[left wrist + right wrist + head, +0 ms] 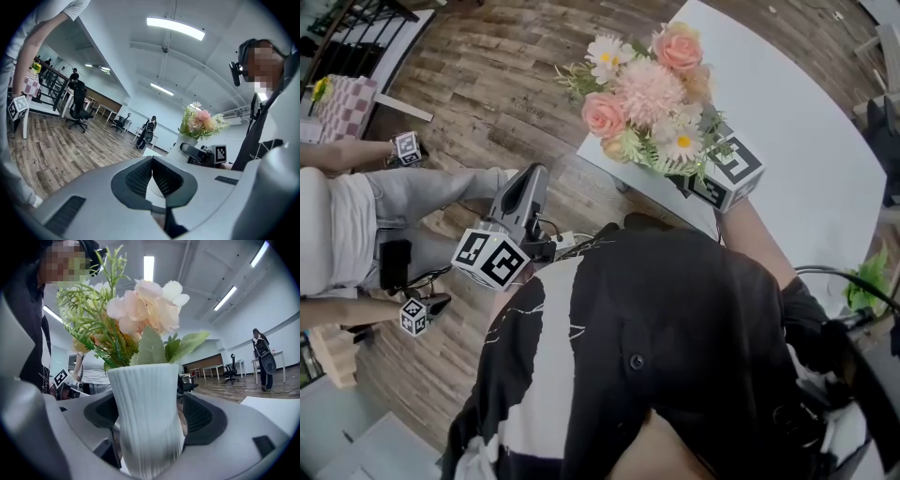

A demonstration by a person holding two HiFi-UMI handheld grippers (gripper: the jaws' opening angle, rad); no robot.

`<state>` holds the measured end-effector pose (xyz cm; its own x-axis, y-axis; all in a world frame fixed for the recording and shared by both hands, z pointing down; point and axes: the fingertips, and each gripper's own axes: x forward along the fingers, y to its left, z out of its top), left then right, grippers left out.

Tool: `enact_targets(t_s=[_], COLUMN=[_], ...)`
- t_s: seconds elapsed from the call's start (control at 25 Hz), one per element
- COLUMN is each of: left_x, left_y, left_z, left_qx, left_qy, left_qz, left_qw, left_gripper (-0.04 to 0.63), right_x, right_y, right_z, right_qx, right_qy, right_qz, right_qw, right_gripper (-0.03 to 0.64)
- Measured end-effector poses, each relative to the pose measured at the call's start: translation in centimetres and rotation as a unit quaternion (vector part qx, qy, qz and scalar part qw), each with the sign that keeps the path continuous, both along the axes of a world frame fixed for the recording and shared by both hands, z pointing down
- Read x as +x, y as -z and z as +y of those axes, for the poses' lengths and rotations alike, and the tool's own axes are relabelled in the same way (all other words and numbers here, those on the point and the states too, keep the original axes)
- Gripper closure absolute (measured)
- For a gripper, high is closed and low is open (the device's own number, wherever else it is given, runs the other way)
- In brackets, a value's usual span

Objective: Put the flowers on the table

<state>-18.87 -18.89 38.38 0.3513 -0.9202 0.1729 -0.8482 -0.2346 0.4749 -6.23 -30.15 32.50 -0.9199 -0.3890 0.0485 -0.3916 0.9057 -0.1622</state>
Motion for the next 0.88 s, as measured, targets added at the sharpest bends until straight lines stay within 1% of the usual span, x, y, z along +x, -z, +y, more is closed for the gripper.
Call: enact_targets(t_s=[0.24,0.32,0.44,0.52,0.64,0.76,0.88], left_x=[-1.1,-1.8,-3.3,-4.0,-4.4,-4.3,-4.3], left_y=[0.1,-0.2,-0.9,-0.8,-0.6,-0.2,0.3], left_z=[1.2,2.1,3.3,3.7,3.9,4.2,4.4], left_qx=[-0.004,-0.008,-0.018,-0.017,-0.013,-0.01,-0.005], left_qy=[0.011,0.016,0.035,0.043,0.038,0.035,0.035], left_qz=[0.003,0.001,0.011,0.014,0.012,0.018,0.019], left_qw=[0.9999,0.9998,0.9992,0.9988,0.9991,0.9992,0.9992], left_gripper=[0.584,0.584,0.584,0.584,0.584,0.584,0.584], right_x=[0.9,1.1,1.0,0.7,0.8,1.1,1.4], right_y=[-1.4,-1.5,-1.2,-0.9,-1.0,-1.4,-1.2], right_z=[-0.3,-0.5,-0.6,-0.7,-0.5,-0.3,-0.4], right_qx=[0.014,0.017,0.019,0.017,0.005,-0.004,-0.009], right_qy=[-0.01,-0.02,-0.031,-0.034,-0.04,-0.044,-0.058], right_qz=[0.038,0.04,0.042,0.045,0.048,0.046,0.047], right_qw=[0.999,0.999,0.998,0.998,0.998,0.998,0.997], right_gripper=[0.213,0.206,0.206,0.206,0.204,0.199,0.19])
